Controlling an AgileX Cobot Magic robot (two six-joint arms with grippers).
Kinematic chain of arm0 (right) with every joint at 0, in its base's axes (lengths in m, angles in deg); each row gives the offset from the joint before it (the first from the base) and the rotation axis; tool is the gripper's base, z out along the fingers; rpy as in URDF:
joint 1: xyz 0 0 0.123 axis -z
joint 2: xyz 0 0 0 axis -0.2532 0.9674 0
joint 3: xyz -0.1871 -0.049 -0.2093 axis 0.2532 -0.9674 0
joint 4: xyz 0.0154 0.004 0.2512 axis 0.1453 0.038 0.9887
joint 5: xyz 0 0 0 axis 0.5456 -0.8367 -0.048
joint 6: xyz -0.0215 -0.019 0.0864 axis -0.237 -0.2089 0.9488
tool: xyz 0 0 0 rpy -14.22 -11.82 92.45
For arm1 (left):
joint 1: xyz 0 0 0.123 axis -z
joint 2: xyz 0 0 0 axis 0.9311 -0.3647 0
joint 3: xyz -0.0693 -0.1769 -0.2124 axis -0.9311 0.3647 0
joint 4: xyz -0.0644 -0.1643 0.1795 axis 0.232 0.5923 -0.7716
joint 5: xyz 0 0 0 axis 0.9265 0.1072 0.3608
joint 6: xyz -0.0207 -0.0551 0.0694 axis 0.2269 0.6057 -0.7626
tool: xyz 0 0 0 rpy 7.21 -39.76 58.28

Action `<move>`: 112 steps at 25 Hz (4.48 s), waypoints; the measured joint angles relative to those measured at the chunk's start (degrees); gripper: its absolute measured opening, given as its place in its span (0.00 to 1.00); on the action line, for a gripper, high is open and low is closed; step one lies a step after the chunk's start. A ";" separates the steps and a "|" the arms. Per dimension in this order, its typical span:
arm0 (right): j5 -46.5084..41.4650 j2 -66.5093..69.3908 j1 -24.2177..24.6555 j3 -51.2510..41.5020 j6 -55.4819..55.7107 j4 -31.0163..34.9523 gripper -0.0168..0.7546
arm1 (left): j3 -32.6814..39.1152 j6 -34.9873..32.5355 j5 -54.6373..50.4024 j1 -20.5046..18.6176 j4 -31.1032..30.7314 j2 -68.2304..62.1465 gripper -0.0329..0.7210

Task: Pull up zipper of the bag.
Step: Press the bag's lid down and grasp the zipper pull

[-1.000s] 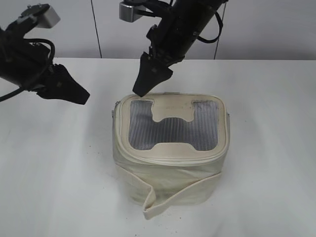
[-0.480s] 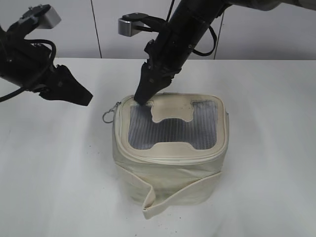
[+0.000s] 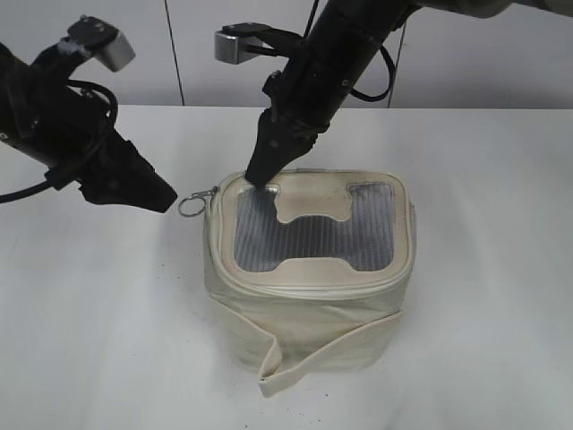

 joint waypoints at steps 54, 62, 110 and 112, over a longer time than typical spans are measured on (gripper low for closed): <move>-0.04 -0.01 -0.06 0.00 2.22 -0.53 0.09 | 0.00 -6.38 11.15 10.76 -9.84 -6.29 0.04; -0.04 -0.07 -0.12 0.00 3.74 -1.42 0.09 | -0.20 4.29 1.27 10.94 -15.02 -3.84 0.04; -0.10 -0.20 -0.23 0.00 6.80 -1.49 0.08 | -2.10 26.74 5.32 39.34 -9.79 -2.93 0.04; -0.10 -0.20 -0.23 0.00 7.10 -1.49 0.08 | -2.15 26.74 5.06 39.34 -9.79 -2.93 0.04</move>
